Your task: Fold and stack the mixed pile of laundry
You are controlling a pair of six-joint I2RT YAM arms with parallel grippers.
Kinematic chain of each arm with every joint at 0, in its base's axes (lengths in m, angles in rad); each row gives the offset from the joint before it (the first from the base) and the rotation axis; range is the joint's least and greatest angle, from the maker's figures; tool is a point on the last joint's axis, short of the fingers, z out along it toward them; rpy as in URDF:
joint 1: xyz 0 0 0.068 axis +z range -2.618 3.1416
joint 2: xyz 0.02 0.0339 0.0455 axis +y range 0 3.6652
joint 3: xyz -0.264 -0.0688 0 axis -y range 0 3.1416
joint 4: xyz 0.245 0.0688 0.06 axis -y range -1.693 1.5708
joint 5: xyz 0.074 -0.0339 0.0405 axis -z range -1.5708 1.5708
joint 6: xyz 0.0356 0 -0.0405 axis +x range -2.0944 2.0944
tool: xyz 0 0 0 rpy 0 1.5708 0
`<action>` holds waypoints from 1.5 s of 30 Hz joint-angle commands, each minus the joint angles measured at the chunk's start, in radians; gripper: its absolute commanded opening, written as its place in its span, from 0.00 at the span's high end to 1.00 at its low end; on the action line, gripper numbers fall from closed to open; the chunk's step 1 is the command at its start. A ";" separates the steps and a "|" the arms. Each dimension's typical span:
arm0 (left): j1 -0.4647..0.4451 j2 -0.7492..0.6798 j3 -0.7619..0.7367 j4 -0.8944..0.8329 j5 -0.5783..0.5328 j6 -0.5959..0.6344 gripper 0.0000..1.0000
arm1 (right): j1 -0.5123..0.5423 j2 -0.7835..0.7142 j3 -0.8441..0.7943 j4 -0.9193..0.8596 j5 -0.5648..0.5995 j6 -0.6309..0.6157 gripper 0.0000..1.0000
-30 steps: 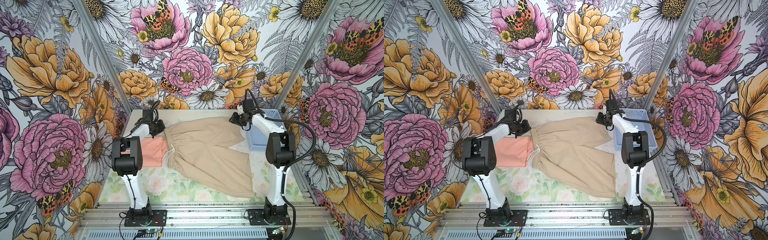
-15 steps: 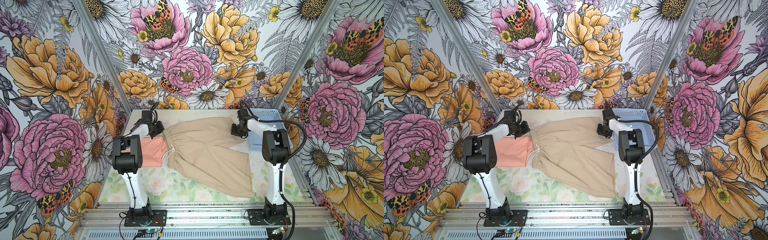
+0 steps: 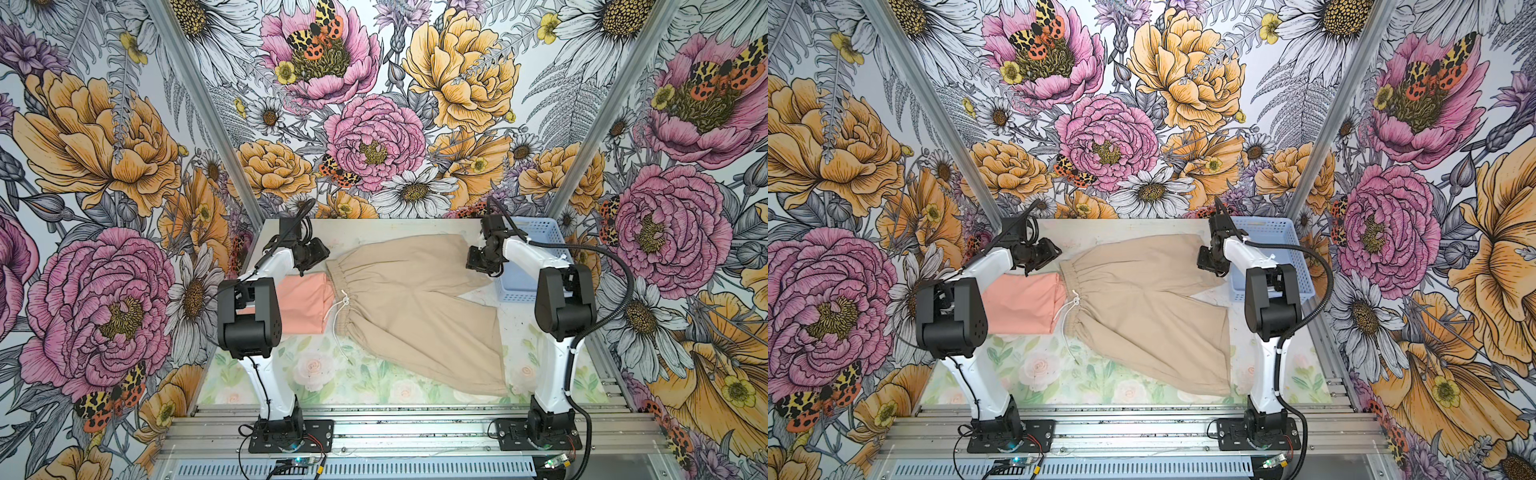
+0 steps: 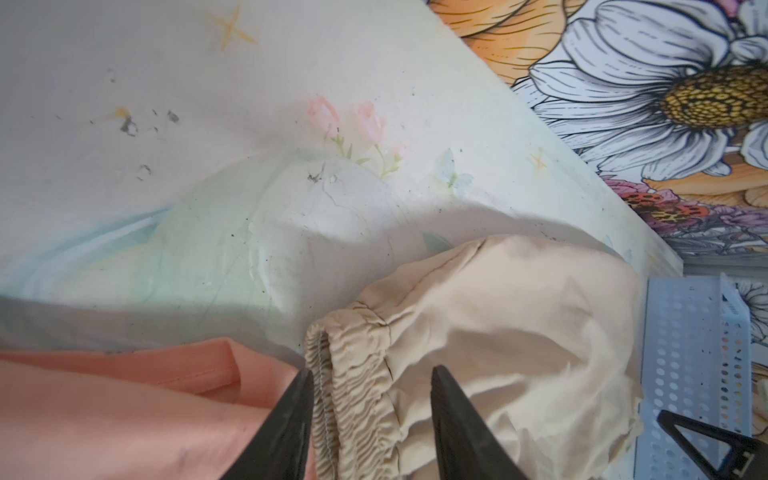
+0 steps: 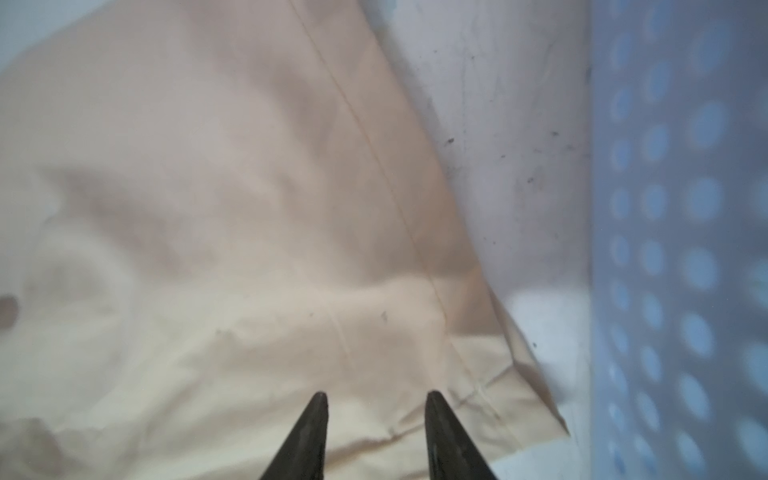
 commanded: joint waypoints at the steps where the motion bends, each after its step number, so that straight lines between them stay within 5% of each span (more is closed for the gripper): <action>1: -0.018 -0.138 -0.038 -0.042 -0.029 0.007 0.46 | 0.009 -0.160 -0.087 -0.015 -0.057 0.003 0.56; 12: -0.181 -0.571 -0.473 -0.174 -0.091 -0.087 0.42 | 0.013 -0.744 -0.736 -0.038 -0.203 0.109 0.49; 18: -0.270 -0.684 -0.675 -0.179 -0.090 -0.159 0.46 | 0.014 -1.001 -0.910 -0.114 -0.258 0.173 0.48; 24: -0.358 -0.632 -0.731 -0.145 -0.140 -0.211 0.49 | 0.017 -1.081 -0.965 -0.178 -0.266 0.213 0.48; 32: -0.342 -0.661 -0.792 -0.083 -0.208 -0.290 0.57 | 0.017 -1.136 -0.976 -0.199 -0.237 0.249 0.48; 45: -0.333 -0.503 -0.768 0.020 -0.228 -0.340 0.60 | 0.017 -1.109 -0.955 -0.197 -0.212 0.235 0.48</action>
